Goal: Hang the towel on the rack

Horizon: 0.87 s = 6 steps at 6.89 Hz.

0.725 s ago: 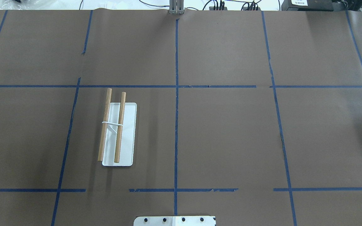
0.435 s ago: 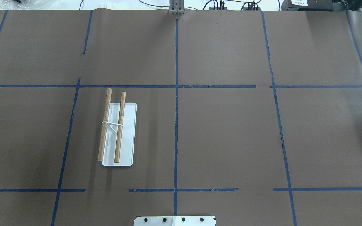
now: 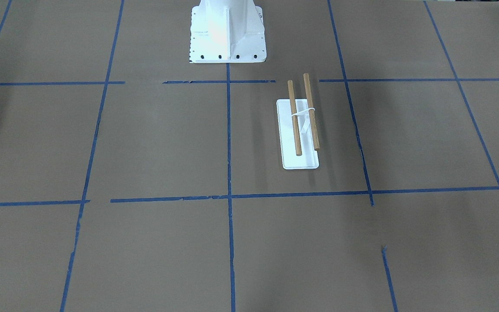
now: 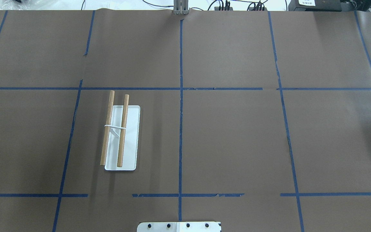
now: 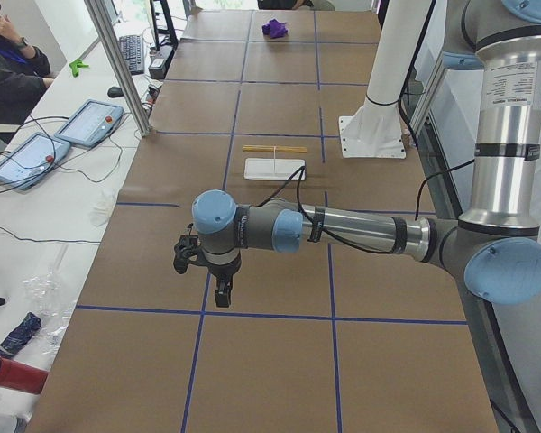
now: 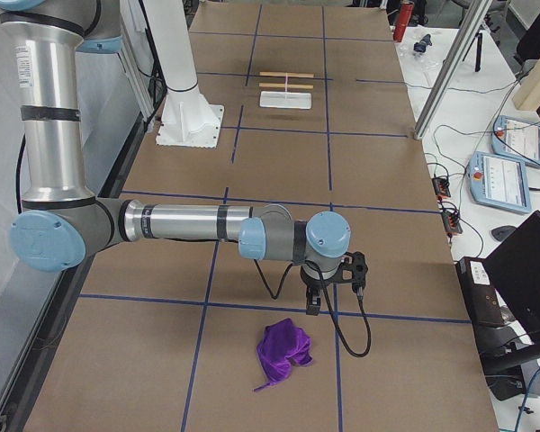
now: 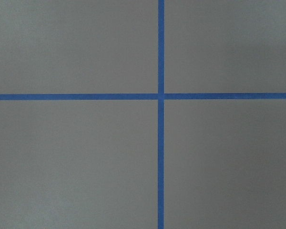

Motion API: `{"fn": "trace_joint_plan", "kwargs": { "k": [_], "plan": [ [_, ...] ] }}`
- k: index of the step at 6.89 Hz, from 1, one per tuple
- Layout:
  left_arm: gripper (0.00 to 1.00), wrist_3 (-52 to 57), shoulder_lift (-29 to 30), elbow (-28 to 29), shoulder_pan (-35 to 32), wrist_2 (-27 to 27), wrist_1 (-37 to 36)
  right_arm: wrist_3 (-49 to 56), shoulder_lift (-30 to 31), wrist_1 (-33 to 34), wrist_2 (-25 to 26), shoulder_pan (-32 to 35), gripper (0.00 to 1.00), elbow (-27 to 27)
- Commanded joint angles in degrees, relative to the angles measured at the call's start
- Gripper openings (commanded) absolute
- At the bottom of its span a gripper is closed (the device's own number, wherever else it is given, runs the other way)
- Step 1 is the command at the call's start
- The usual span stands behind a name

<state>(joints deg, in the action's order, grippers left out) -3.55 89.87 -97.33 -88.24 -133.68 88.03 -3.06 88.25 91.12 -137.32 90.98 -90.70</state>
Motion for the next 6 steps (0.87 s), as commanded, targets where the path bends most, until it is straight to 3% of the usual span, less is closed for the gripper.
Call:
{"fn": "trace_joint_plan", "kwargs": {
  "k": [1,2,3,5,6],
  "plan": [
    [1.0,-0.1,0.1,-0.9,0.0,0.0,0.1,-1.6,-1.7,-2.7,-0.4,-1.7,1.0,4.4],
    [1.0,-0.1,0.1,-0.9,0.1,-0.1,0.2,-1.4,0.1,-7.3,1.6,-2.9,1.0,5.7],
    [1.0,-0.1,0.2,-0.9,0.0,-0.1,0.2,0.7,1.9,-16.9,5.6,-2.9,1.0,9.4],
    [1.0,-0.1,0.1,-1.3,0.0,-0.1,0.2,1.9,2.2,-30.4,6.6,-4.4,1.0,20.9],
    [1.0,-0.1,0.1,-1.4,0.0,-0.1,0.3,1.5,1.8,-33.2,7.5,-7.3,1.0,23.9]
  ]
}}
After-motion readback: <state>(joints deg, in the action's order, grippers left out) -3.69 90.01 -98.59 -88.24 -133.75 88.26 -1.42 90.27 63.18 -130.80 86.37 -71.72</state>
